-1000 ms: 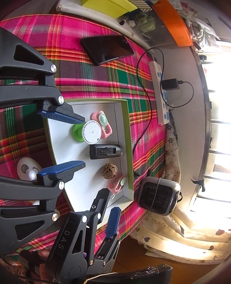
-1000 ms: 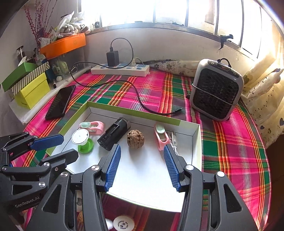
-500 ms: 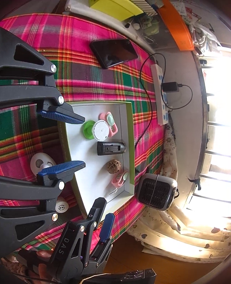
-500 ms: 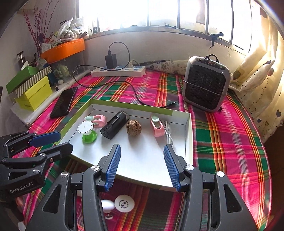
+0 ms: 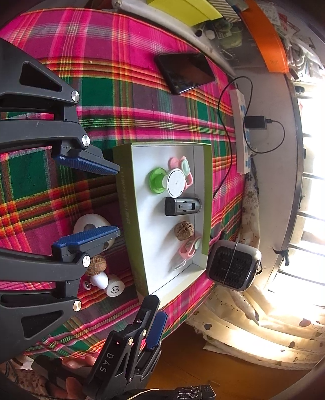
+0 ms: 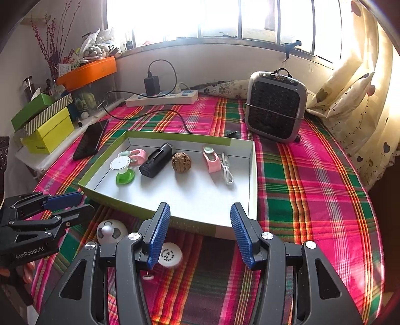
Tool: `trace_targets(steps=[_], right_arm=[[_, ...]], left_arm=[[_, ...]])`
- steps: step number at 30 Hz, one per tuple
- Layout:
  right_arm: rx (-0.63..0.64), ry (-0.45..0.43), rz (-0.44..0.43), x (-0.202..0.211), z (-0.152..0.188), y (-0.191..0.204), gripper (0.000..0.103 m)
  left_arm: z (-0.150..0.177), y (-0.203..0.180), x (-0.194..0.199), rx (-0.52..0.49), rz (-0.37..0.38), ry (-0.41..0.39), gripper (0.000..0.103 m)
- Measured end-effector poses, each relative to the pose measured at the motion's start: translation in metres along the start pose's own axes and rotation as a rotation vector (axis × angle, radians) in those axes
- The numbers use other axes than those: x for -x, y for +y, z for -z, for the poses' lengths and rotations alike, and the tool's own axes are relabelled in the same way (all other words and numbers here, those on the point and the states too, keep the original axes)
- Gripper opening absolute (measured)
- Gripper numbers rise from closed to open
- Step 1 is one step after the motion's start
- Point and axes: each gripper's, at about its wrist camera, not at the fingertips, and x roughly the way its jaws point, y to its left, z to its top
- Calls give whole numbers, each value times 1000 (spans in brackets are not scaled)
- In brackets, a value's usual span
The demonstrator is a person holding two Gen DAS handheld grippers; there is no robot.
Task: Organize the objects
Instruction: 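Withdraw both open tools from the box back over the table, then close the right tool on the small white round container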
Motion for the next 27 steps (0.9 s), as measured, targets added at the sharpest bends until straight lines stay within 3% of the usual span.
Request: trace_targets(steps=[13,27], right_arm=[[-37,45,-39,-4,24,-4,51],[-34,80,-101,-12,31,0,57]], left_arm=[[8,-3,-11,31,93,49,41],[5,-11,-21,12,101,70,43]])
